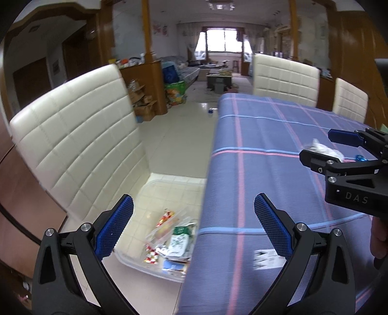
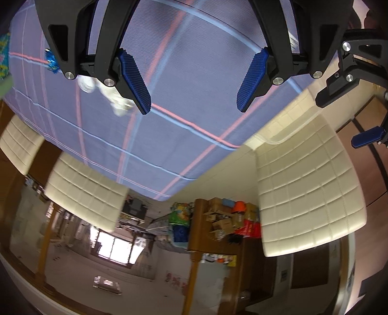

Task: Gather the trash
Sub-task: 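Move both tools back over the table, then grasp a white tissue with the left tool while the right tool grasps the blue wrapper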

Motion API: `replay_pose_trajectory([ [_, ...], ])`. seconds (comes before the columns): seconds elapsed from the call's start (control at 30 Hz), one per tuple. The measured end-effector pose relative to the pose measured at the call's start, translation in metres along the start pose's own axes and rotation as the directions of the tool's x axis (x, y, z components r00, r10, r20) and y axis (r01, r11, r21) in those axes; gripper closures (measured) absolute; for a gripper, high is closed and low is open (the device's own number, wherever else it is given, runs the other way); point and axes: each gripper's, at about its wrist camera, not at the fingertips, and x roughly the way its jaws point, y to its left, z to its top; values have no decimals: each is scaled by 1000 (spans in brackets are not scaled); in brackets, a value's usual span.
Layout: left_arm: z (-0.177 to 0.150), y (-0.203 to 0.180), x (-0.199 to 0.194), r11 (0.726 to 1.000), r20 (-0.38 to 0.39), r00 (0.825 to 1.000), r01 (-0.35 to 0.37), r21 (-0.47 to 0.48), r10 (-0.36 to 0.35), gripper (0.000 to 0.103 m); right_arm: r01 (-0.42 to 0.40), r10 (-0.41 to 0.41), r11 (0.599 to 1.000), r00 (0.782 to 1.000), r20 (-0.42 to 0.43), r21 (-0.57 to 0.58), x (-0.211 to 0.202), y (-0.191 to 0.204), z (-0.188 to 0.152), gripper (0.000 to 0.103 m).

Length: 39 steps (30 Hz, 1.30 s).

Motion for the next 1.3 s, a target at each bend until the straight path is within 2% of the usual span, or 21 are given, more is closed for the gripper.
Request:
replay_pose_trajectory([
  [0.17,8,-43,0,996,5,999,45,72,-46,5,61,-61,996,998,-4,69,-11,-45,-18,31],
  [0.37,17,-99,13,981,-19,992,122,147,-121,5,151,-145,976,988,-50,157,-17,-108,-47,31],
  [0.5,26,-143,23,964,-44,982,188,187,-183,5,219,-209,953,975,-72,208,-22,-148,-64,31],
  [0.67,37,-190,34,939,-64,969,247,238,-239,5,270,-251,930,962,-105,248,-18,-186,-80,31],
  [0.87,48,-237,57,924,-82,967,253,287,-239,5,272,-238,918,960,-149,287,-2,-222,-96,31],
  [1.03,58,-255,82,925,-118,966,255,283,-230,5,265,-228,919,961,-155,292,9,-235,-99,32],
  [1.23,66,-268,95,920,-127,968,247,303,-218,5,259,-211,909,961,-177,328,24,-251,-103,32],
  [1.3,68,-272,99,918,-122,970,237,317,-208,5,254,-197,908,961,-194,334,30,-253,-106,41],
])
